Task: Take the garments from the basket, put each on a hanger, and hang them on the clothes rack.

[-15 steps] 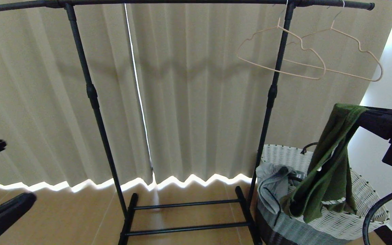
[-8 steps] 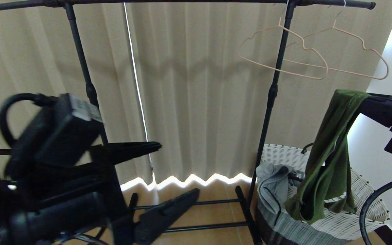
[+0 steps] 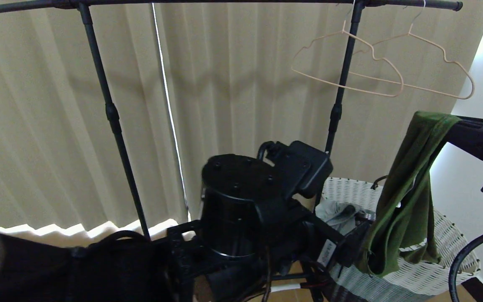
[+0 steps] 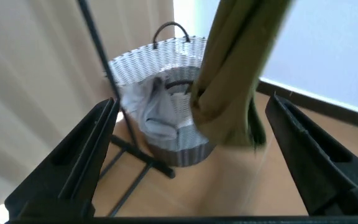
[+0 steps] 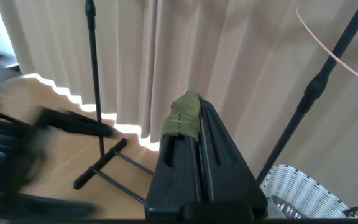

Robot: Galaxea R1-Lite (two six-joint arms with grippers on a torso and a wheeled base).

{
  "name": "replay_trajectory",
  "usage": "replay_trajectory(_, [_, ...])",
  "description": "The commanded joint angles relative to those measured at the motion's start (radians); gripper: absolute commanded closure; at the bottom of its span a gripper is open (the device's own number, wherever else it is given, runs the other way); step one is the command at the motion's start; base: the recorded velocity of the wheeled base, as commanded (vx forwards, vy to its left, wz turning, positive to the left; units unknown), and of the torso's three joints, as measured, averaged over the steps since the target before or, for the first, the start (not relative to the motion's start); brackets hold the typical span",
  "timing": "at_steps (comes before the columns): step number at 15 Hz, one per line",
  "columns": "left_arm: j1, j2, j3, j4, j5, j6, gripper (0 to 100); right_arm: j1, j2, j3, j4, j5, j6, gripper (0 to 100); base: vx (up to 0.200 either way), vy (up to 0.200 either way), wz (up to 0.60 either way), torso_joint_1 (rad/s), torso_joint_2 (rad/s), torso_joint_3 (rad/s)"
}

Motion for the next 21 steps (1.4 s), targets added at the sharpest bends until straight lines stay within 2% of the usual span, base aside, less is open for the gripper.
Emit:
replay_trajectory(1, [-0.015, 0.161, -0.12, -0.002, 0.003, -0.025, 0, 0.01, -0.008, -0.001, 0.0, 0.0, -0.001, 100, 0.0, 0.0, 0.0, 0.0, 0.0, 0.0])
replay_trajectory(6, [-0.015, 0.246, -0.204, -0.003, 0.008, -0.032, 0, 0.011, -0.022, 0.004, 0.0, 0.0, -0.001, 100, 0.0, 0.0, 0.0, 0.0, 0.0, 0.0])
replay_trajectory(8, [0.008, 0.276, -0.224, -0.003, 0.042, -0.043, 0, 0.011, -0.034, 0.013, 0.001, 0.0, -0.001, 100, 0.0, 0.0, 0.0, 0.0, 0.0, 0.0])
replay_trajectory(17, [0.028, 0.265, -0.147, 0.005, 0.049, -0.037, 0, 0.011, -0.044, 0.022, 0.001, -0.003, -0.002, 100, 0.0, 0.0, 0.0, 0.0, 0.0, 0.0])
replay_trajectory(18, [0.028, 0.26, -0.14, 0.0, 0.051, -0.035, 100, 0.011, -0.045, 0.022, 0.001, -0.005, -0.002, 100, 0.0, 0.0, 0.0, 0.0, 0.0, 0.0])
replay_trajectory(19, [0.028, 0.253, -0.132, -0.003, 0.066, -0.029, 100, 0.011, -0.044, 0.022, 0.001, -0.005, -0.002, 100, 0.0, 0.0, 0.0, 0.0, 0.0, 0.0])
replay_trajectory(21, [0.027, 0.214, -0.06, -0.066, 0.171, -0.008, 100, 0.01, -0.042, 0.024, 0.003, -0.006, -0.004, 100, 0.0, 0.0, 0.0, 0.0, 0.0, 0.0])
